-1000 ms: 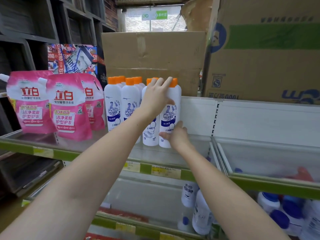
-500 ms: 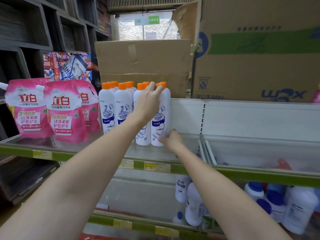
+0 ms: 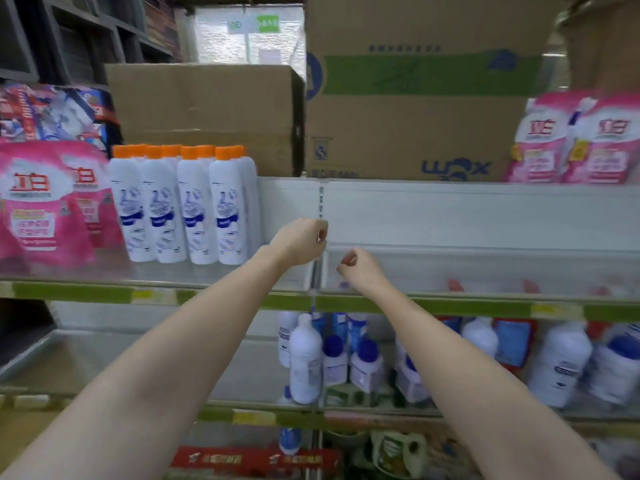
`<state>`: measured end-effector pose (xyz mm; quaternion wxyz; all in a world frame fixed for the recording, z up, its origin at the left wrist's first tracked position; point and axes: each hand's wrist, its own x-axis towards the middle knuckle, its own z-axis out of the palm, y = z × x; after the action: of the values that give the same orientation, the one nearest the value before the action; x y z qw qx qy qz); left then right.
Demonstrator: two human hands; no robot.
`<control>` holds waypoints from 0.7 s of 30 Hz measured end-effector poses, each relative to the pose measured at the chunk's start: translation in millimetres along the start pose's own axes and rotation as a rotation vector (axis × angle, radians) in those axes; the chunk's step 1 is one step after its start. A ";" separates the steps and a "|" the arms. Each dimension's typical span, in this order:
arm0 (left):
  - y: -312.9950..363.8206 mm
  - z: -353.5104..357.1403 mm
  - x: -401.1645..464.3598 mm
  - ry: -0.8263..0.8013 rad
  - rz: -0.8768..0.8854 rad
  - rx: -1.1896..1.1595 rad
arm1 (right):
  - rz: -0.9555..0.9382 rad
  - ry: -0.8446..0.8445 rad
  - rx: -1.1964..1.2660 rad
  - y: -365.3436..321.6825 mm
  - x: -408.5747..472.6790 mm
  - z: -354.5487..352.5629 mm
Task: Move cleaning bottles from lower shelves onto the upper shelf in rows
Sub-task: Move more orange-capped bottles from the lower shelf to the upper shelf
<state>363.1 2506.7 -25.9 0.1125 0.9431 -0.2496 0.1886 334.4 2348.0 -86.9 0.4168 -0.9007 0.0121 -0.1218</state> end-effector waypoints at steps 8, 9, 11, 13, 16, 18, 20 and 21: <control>212.7 77.6 39.3 -0.115 0.235 -0.142 | 0.100 0.292 0.009 139.5 -66.2 -162.7; 237.9 85.0 40.9 -0.124 0.261 -0.167 | 0.119 0.303 -0.019 156.8 -76.3 -177.3; 284.7 99.6 42.7 -0.144 0.308 -0.194 | 0.170 0.308 -0.059 192.9 -94.6 -201.8; 325.6 115.1 42.0 -0.171 0.346 -0.208 | 0.257 0.307 -0.067 227.8 -112.2 -221.8; 373.1 144.4 39.4 -0.213 0.389 -0.223 | 0.363 0.286 -0.077 270.9 -134.1 -247.6; 397.3 167.9 35.8 -0.255 0.399 -0.237 | 0.418 0.283 -0.100 297.0 -143.0 -260.5; 415.1 193.9 32.4 -0.330 0.365 -0.277 | 0.462 0.293 -0.123 320.5 -149.9 -271.3; 422.1 206.0 31.1 -0.359 0.336 -0.306 | 0.485 0.300 -0.118 332.9 -152.1 -275.5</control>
<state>233.2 2071.4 -149.3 0.1746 0.8790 -0.4436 -0.0054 150.2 1943.6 -198.0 0.3744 -0.8661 0.2957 -0.1495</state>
